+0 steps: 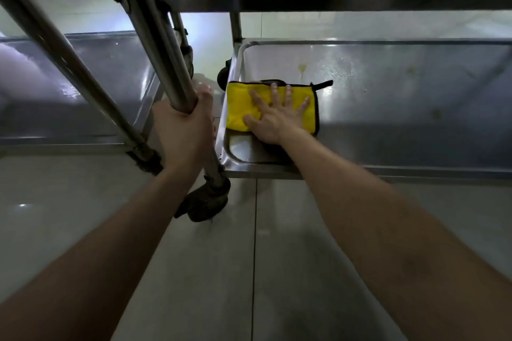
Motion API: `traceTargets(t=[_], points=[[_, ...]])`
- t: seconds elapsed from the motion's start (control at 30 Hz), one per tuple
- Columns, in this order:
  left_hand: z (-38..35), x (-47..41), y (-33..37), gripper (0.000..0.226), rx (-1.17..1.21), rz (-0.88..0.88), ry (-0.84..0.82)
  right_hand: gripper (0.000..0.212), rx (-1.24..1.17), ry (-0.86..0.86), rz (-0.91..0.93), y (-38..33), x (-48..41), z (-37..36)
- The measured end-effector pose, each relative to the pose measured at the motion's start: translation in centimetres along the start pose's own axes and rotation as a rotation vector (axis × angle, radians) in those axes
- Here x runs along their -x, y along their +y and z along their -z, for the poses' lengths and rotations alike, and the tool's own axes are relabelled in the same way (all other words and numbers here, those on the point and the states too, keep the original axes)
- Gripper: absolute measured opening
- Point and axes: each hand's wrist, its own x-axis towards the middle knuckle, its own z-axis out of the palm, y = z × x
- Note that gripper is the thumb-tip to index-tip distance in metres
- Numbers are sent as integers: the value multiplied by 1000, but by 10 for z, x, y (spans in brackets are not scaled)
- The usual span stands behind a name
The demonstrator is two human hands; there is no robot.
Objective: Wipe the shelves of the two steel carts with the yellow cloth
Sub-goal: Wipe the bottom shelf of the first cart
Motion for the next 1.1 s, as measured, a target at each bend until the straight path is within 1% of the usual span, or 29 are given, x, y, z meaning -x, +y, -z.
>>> traceTargets(t=[0.07, 0.13, 0.23, 0.3, 0.4, 0.6, 0.73, 0.8, 0.87, 0.93, 1.03, 1.1], points=[[-2, -1, 2, 37, -7, 1, 18, 84, -23, 2, 45, -26, 11, -11], [-4, -1, 5, 37, -18, 2, 30, 82, -49, 12, 63, -34, 28, -19], [-7, -1, 9, 37, -41, -4, 52, 78, -46, 3, 114, -23, 60, -24], [-8, 0, 11, 35, -44, -5, 54, 76, -39, -2, 131, -3, 80, -23], [-7, -1, 10, 31, -40, -9, 33, 72, -84, 15, 54, 44, 100, -17], [-7, -2, 5, 27, 13, -10, 6, 77, -99, 17, -194, 154, 97, 0], [-7, -4, 1, 27, 13, -23, 6, 90, -114, 5, -293, 173, 67, 9], [-7, -7, -3, 29, 16, -19, 28, 99, -96, 11, -331, 167, 51, 11], [-7, -8, -7, 26, 25, -15, 40, 104, -83, 7, -328, 150, 31, 14], [-6, -8, -9, 24, 35, -20, 38, 103, -65, -13, -256, 119, 10, 17], [-6, -6, -8, 26, 49, -18, 35, 99, -40, -40, -113, 47, -16, 14], [-9, -5, -4, 36, 46, -11, 29, 95, -44, -51, -34, 0, -18, 6]])
